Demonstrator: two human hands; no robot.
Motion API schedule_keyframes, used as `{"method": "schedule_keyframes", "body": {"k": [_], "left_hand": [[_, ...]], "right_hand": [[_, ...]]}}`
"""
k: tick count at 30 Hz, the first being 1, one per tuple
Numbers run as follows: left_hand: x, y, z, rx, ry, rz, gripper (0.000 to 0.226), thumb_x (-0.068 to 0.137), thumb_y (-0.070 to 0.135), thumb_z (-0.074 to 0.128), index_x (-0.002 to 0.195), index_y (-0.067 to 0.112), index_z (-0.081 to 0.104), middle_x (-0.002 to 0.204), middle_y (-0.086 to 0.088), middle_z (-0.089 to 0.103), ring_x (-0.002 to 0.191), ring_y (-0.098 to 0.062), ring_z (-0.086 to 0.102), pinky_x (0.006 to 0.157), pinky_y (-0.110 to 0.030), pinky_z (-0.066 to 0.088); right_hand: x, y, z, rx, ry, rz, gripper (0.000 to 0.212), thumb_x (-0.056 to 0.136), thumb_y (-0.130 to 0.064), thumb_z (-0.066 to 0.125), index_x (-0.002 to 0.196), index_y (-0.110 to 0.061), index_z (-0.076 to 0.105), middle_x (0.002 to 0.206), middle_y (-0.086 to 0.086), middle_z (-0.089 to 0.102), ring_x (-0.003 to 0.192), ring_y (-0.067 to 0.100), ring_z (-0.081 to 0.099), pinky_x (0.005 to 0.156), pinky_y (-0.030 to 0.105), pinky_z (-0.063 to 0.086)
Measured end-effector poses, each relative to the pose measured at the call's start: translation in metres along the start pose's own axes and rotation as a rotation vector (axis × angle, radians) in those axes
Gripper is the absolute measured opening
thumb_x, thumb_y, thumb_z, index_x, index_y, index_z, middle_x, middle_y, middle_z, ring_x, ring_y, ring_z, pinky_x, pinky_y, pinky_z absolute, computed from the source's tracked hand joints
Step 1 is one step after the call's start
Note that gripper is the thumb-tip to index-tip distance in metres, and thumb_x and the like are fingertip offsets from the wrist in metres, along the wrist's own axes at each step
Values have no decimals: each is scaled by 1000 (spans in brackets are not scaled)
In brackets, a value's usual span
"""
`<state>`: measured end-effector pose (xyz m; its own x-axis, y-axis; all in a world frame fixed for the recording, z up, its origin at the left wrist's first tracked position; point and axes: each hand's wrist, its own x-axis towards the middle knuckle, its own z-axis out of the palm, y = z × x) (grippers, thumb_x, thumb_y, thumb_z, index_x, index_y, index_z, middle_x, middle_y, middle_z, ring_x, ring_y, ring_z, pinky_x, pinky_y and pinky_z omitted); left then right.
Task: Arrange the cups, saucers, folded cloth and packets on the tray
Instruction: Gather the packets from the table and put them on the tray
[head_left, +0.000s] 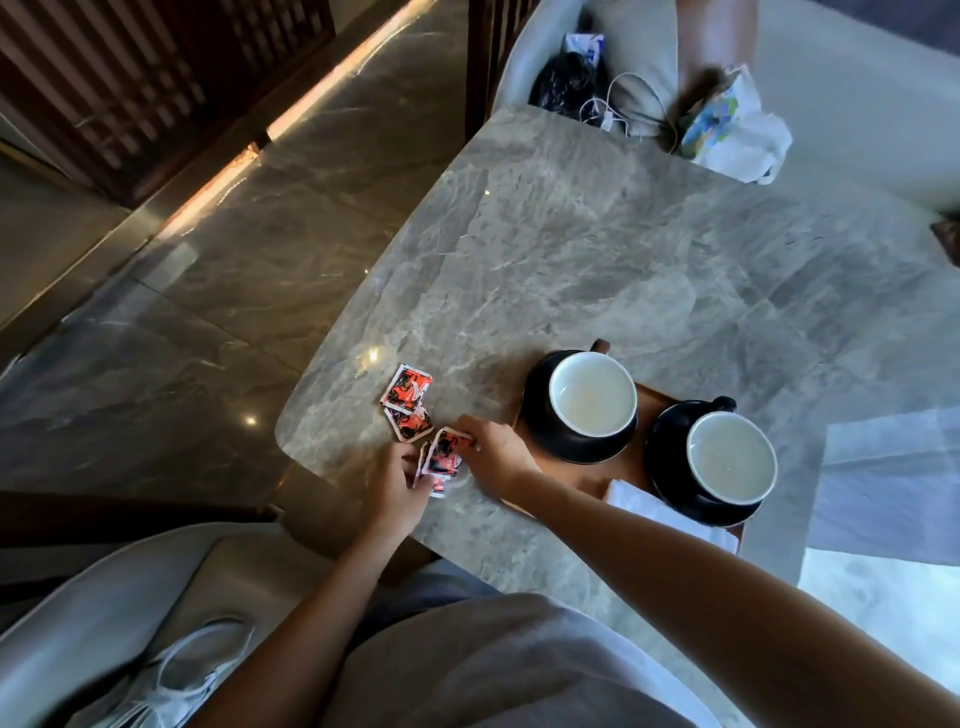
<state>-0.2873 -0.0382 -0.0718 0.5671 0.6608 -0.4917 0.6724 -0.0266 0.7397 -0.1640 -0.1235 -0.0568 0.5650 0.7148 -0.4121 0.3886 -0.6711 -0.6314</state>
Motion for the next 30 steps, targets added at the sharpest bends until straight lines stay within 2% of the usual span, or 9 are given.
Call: {"method": "schedule_keyframes", "body": {"k": [2, 4, 6, 8, 11, 14, 18, 23, 30], "left_hand": [[4, 5, -5, -203, -57, -104, 31, 86, -5, 56, 115, 5, 54, 102, -16, 64, 81, -22, 61, 66, -29, 53], [5, 7, -12, -394, -121, -234, 27, 87, -5, 53, 105, 13, 60, 89, -6, 66, 65, -13, 65, 48, -18, 50], [4, 6, -18, -480, -147, -295, 32, 86, -5, 49, 89, 23, 64, 77, 0, 68, 54, -8, 67, 40, -15, 48], [4, 6, -21, -523, -129, -322, 33, 87, -3, 43, 86, 25, 62, 74, 0, 68, 51, -7, 66, 37, -15, 45], [2, 9, -20, -676, -90, -393, 23, 97, 10, 36, 94, 22, 56, 75, -5, 66, 53, -11, 65, 39, -19, 50], [-1, 12, -18, -760, -135, -383, 21, 100, 19, 36, 95, 20, 56, 75, -5, 73, 61, -15, 71, 47, -26, 56], [-7, 15, -18, -641, -165, -281, 22, 100, 24, 39, 109, 16, 57, 92, -10, 72, 78, -21, 71, 60, -30, 59], [-14, 24, -18, -536, -122, -220, 19, 97, 32, 43, 95, 22, 59, 86, -6, 69, 71, -17, 69, 47, -24, 56], [-23, 30, -17, -462, -244, -154, 32, 98, 41, 35, 94, 25, 62, 80, -9, 76, 67, -25, 73, 51, -25, 54]], "right_hand": [[-3, 0, -1, 136, 34, 22, 9, 87, -16, 53, 91, -15, 61, 85, 9, 68, 78, 26, 61, 67, 34, 44], [-6, -1, -4, 246, 87, 49, 10, 87, -14, 52, 88, -15, 62, 80, 3, 66, 73, 20, 58, 66, 32, 42], [-8, -2, -8, 307, 83, 50, 12, 88, -11, 51, 87, -14, 63, 77, -2, 62, 71, 16, 55, 66, 30, 41], [-11, -4, -14, 336, -12, 9, 13, 90, -8, 51, 92, -8, 64, 80, 2, 63, 73, 15, 56, 70, 31, 43], [-15, -9, -22, 338, -147, -63, 20, 92, 0, 48, 104, -2, 63, 92, 11, 66, 81, 23, 63, 78, 33, 50], [-15, -13, -27, 232, -133, -70, 28, 92, -3, 48, 116, -10, 62, 109, 12, 69, 98, 26, 64, 87, 35, 49], [-17, -18, -30, 77, -66, -140, 31, 91, -13, 54, 121, -19, 61, 111, 9, 68, 93, 21, 64, 76, 26, 46], [-22, -19, -28, -21, 8, -181, 35, 89, -16, 57, 124, -22, 56, 109, 7, 61, 91, 23, 62, 77, 31, 48], [-27, -21, -19, -27, 34, -159, 26, 90, -18, 54, 114, -20, 64, 106, 8, 56, 90, 25, 60, 79, 36, 52]]}}
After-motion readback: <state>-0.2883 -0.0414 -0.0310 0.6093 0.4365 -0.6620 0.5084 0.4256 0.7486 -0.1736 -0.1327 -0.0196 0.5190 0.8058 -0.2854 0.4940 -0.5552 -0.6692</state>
